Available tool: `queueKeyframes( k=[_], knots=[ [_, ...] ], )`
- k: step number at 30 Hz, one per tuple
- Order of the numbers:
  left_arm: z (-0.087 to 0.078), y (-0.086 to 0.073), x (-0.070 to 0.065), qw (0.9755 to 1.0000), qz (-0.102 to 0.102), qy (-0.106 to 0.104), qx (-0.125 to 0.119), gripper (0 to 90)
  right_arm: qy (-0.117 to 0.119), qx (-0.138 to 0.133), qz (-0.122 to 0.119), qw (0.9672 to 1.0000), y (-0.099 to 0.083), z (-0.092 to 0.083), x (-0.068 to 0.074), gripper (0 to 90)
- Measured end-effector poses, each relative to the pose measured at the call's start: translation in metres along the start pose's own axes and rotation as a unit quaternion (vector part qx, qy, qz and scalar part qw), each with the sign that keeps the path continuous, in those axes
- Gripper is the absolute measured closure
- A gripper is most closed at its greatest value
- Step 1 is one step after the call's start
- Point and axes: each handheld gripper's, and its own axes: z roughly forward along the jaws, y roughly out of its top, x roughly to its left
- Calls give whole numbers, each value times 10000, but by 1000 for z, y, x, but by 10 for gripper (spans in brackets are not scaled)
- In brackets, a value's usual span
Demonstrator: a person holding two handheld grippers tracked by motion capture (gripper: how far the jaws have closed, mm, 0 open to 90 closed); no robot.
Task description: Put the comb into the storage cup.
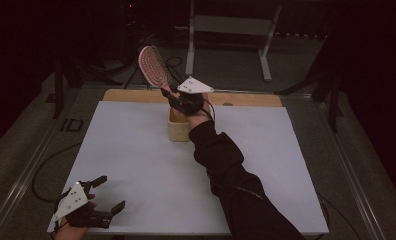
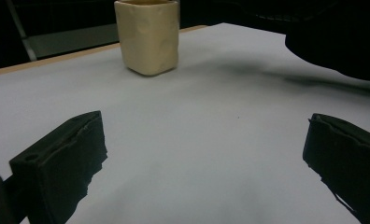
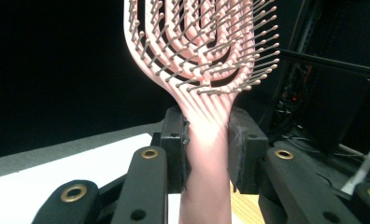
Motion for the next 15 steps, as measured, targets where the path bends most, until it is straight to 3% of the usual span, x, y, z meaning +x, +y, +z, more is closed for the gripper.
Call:
queueKeyframes(
  k=[6, 15],
  knots=[
    [0, 0, 0, 10000, 1, -19, 9, 0, -17, 68, 158, 9998, -12, 2, -10, 714],
    [1, 0, -1, 10000, 8, -31, 18, 0, -54, 168, 179, 9997, -30, 4, -15, 714]
  ],
)
